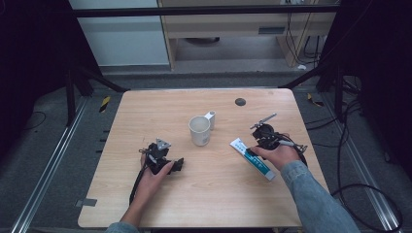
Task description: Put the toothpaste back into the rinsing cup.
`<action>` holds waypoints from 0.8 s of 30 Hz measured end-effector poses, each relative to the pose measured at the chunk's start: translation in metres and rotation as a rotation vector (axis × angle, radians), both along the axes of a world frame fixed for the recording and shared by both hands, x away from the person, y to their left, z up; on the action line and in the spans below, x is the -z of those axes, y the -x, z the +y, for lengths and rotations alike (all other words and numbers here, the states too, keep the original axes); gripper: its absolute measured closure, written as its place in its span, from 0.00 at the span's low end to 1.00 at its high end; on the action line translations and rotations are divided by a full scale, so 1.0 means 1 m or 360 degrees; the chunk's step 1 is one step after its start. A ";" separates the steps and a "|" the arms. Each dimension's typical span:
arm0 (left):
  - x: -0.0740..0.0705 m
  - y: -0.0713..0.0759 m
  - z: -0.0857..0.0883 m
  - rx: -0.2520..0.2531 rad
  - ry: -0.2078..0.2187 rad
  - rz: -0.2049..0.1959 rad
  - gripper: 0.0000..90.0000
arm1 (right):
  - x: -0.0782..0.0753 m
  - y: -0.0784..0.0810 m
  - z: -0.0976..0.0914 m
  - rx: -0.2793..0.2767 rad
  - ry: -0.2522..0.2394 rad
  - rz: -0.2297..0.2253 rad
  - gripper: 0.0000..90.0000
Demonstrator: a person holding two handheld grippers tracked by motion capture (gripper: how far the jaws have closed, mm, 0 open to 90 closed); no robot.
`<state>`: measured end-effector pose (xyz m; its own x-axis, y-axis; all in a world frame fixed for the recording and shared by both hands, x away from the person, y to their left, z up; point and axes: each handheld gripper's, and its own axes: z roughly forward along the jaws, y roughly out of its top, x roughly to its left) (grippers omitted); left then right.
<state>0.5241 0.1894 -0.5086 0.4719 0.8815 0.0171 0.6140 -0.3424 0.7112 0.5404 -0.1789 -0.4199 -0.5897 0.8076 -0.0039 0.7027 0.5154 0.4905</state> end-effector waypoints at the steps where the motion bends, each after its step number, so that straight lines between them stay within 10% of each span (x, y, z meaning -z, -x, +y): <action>1: 0.000 0.000 0.000 -0.0001 0.0000 0.0000 0.00 | 0.001 -0.001 0.001 0.0004 -0.0003 0.0017 0.49; 24: 0.000 -0.001 0.000 -0.0001 -0.0003 -0.0001 0.00 | 0.034 -0.026 0.017 0.0050 0.0044 0.0214 0.52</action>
<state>0.5247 0.1892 -0.5085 0.4716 0.8816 0.0189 0.6138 -0.3435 0.7108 0.5667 -0.1616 -0.4536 -0.5610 0.8263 0.0508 0.7771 0.5044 0.3765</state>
